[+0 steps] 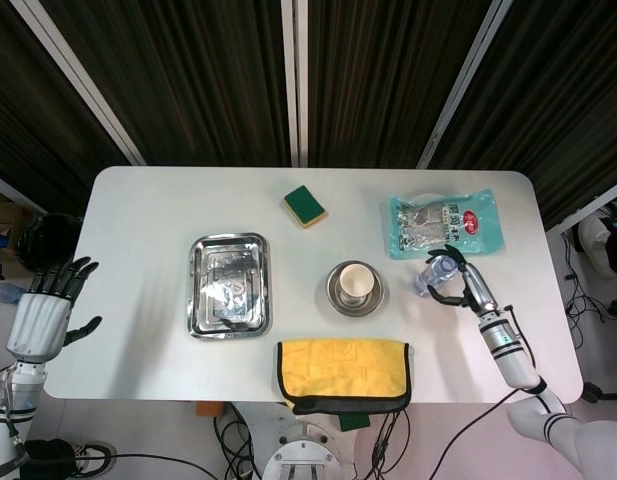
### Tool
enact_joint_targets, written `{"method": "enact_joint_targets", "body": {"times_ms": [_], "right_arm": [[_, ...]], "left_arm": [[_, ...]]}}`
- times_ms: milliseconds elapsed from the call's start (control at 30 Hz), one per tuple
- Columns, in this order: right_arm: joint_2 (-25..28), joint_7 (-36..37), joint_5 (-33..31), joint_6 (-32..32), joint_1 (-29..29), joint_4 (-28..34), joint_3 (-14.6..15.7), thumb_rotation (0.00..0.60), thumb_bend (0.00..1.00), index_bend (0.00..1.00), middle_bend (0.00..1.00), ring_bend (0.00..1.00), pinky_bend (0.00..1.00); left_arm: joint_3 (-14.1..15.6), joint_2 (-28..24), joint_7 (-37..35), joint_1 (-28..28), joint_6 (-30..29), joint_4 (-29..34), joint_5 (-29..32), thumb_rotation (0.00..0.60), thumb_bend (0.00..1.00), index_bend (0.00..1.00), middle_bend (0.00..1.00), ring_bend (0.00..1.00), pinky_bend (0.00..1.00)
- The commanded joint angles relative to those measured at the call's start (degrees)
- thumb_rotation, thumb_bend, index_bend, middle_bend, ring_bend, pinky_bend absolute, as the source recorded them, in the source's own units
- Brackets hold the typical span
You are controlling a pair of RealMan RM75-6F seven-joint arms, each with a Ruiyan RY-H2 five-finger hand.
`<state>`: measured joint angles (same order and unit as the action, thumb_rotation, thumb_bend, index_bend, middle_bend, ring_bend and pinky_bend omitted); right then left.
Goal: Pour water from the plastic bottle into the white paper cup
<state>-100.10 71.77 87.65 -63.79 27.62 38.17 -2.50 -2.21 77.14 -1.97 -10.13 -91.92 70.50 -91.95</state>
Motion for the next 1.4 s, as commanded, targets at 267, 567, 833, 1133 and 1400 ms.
{"method": "enact_joint_targets", "body": {"times_ms": [267,567,833,1133,1400], "right_arm": [[-0.67,1.33,-0.58,-2.66,-0.66,-0.87,-0.99,0.600,0.63,0.63,0.47,0.29,0.39],[0.32,0.67,-1.05,-8.37,-2.30,1.17,-2.61,0.600,0.68,0.75,0.58,0.40,0.47],[6.62,-10.38,0.62,-11.58,-1.44,9.31,-3.22,0.600,0.68,0.76,0.58,0.41,0.48],[13.66,-29.23,0.41,-6.80,1.97,20.99,-4.02,0.600,0.68,0.76,0.59,0.42,0.49],[13.01,-43.82,-0.69,-4.17,3.98,21.86,-4.64,0.600,0.68,0.76,0.60,0.42,0.49]], "left_arm": [[-0.15,-0.27,-0.05,0.04,-0.02,0.38,-0.16,0.600,0.09,0.17,0.17,0.11,0.16],[-0.24,-0.52,-0.88,0.09,-0.09,0.71,-0.35,0.600,0.09,0.18,0.17,0.11,0.16],[-0.29,-0.61,-1.81,0.21,-0.09,1.04,-0.31,0.600,0.09,0.18,0.17,0.11,0.16],[-0.38,-0.66,-4.11,0.62,-0.07,0.56,0.23,0.600,0.09,0.18,0.17,0.11,0.16],[-0.40,-0.56,-6.66,0.87,0.34,-0.43,0.78,0.600,0.09,0.18,0.17,0.11,0.16]]}}
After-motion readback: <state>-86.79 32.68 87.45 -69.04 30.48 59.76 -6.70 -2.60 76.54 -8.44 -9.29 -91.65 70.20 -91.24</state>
